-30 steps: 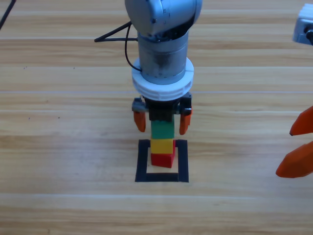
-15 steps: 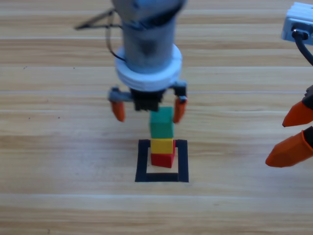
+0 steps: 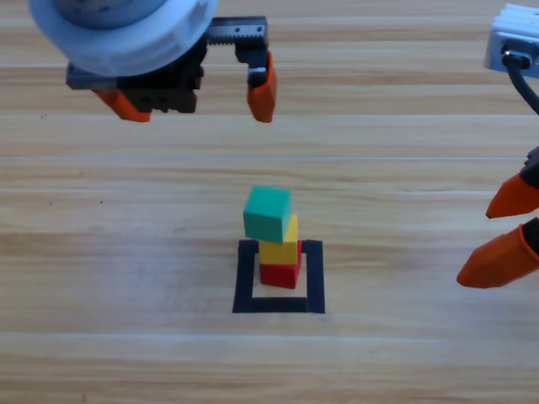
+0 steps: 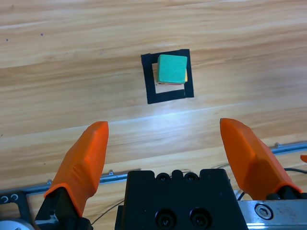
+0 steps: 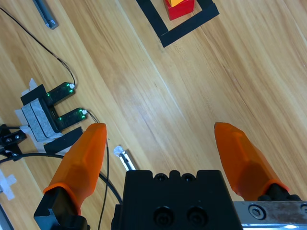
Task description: Stack the blocks in the rectangular block: red at the bottom, yellow in the middle, green on top
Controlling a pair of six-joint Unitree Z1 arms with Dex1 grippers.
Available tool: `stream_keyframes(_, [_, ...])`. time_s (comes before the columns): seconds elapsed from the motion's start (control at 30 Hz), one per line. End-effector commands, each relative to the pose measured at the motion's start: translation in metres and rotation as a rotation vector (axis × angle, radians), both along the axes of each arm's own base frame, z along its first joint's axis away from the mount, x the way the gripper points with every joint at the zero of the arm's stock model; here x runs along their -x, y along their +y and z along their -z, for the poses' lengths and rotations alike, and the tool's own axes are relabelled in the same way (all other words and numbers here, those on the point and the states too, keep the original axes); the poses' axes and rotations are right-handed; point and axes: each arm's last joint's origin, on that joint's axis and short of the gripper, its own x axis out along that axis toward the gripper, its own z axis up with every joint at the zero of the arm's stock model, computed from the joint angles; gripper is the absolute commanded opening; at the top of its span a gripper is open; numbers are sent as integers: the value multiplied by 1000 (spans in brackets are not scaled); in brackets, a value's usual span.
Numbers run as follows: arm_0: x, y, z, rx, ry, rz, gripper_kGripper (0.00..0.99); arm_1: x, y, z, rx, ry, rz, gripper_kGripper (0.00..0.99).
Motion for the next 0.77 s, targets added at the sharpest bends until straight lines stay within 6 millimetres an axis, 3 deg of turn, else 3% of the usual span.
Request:
stream_keyframes(0.03, [3,-10,11,-28,-1,27,990,0,7,18,42,35,-21,989])
stream_keyframes(0.2, [9,0,11,0,-37,54,990,1,7,18,42,35,-22,989])
stream_keyframes(0.3, [23,27,36,70,-120,130,990,1,7,18,43,36,-22,989])
stream_keyframes(0.4, [41,63,75,105,-186,199,990,1,7,18,43,35,-24,989])
stream_keyframes(0.5, [49,80,94,119,-243,263,990,1,7,18,43,35,-24,989])
stream_keyframes(0.77, [51,85,105,108,-251,287,990,1,6,19,44,36,-24,989])
